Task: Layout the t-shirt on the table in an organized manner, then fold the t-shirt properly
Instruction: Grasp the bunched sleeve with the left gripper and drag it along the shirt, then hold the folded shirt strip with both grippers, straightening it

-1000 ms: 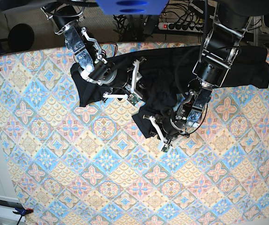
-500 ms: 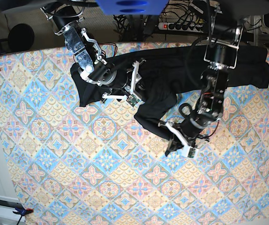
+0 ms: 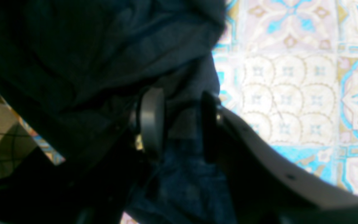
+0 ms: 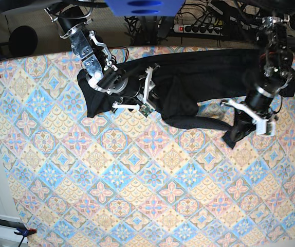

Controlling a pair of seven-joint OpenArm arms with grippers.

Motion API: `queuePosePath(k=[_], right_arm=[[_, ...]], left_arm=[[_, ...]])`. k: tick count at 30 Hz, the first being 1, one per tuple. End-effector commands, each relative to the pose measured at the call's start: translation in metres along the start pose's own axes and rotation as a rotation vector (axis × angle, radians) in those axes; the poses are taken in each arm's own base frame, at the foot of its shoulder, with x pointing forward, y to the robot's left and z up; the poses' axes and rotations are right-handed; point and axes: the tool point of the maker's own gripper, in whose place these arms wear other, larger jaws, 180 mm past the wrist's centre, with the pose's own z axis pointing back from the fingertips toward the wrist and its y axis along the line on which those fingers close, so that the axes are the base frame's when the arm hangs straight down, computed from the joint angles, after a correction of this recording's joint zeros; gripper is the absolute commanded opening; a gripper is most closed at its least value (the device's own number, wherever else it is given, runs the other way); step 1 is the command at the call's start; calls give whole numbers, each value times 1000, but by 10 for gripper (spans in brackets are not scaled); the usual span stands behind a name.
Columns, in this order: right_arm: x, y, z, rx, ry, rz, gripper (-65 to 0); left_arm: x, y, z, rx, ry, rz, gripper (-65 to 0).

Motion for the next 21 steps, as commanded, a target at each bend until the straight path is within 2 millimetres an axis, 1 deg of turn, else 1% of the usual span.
queuePosePath(k=[1, 3, 5, 8, 11, 13, 18, 21], right_arm=[[14, -2, 3, -2, -47, 7, -451], [14, -2, 3, -2, -47, 7, -451], [13, -2, 3, -2, -44, 6, -451], [6, -3, -1, 0, -23, -2, -451], [3, -3, -3, 1, -14, -6, -451], [2, -3, -4, 1, -10, -7, -451], [2, -3, -4, 1, -10, -7, -451], [2, -3, -3, 1, -13, -6, -451]], left_arm=[[19, 8, 12, 11, -58, -8, -650], [22, 26, 32, 44, -60, 31, -650], [26, 39, 48, 58, -62, 75, -650], [38, 60, 75, 89, -83, 138, -650], [51, 79, 104, 125, -111, 199, -650], [59, 87, 120, 139, -125, 231, -650], [72, 102, 157, 177, -49, 261, -650], [79, 110, 187, 217, -13, 267, -650]])
